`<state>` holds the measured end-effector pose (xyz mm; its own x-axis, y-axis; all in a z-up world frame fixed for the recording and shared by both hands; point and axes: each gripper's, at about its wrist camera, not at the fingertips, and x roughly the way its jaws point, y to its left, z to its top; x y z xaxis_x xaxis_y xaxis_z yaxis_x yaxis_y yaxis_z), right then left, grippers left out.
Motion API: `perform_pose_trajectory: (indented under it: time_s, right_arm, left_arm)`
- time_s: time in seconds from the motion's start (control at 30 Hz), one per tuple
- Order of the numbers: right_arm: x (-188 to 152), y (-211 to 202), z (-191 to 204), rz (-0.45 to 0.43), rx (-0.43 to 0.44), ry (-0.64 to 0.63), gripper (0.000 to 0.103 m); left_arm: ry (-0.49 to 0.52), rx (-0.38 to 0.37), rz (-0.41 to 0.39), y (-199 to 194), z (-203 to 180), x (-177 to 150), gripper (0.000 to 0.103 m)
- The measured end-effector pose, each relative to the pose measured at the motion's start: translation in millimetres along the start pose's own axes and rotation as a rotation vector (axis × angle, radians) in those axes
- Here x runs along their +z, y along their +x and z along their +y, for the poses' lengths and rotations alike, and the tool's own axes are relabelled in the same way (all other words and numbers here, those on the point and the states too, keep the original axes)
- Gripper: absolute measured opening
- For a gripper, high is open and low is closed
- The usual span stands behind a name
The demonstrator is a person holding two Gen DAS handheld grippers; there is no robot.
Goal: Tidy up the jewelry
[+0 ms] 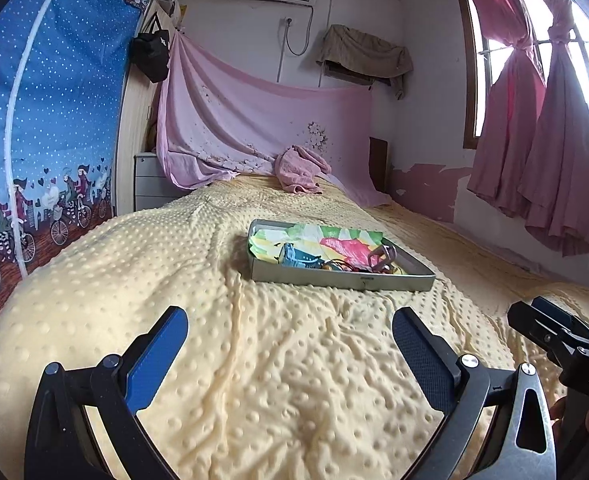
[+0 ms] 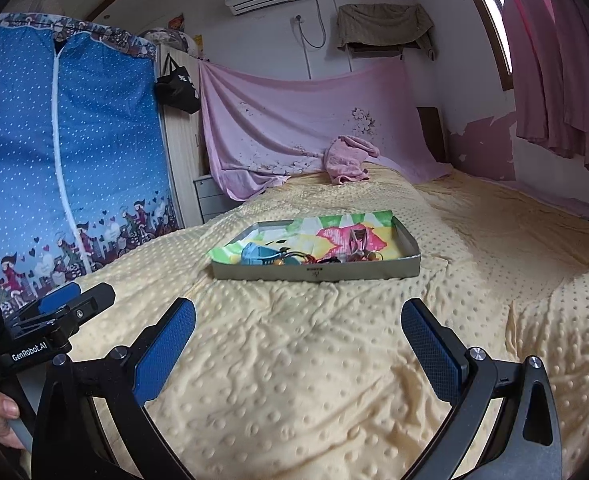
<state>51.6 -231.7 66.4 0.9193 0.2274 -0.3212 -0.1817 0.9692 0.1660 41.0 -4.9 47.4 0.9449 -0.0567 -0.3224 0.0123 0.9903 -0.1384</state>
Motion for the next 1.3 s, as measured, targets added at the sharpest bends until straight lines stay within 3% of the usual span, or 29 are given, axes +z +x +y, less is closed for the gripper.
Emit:
perform_pose_trajectory:
  time_s: [0.47,1.3]
  right_arm:
    - [-19,-23,-1,0.007,-0.061,-0.003,0.101]
    - [-24,-14,-1,0.022,-0.062,-0.013,0.101]
  left_arm:
    - [0.002,0.017,0.011,-26,6,-25,0.103]
    - [0.009,0.038,0.016,-20,7,-29,0.103]
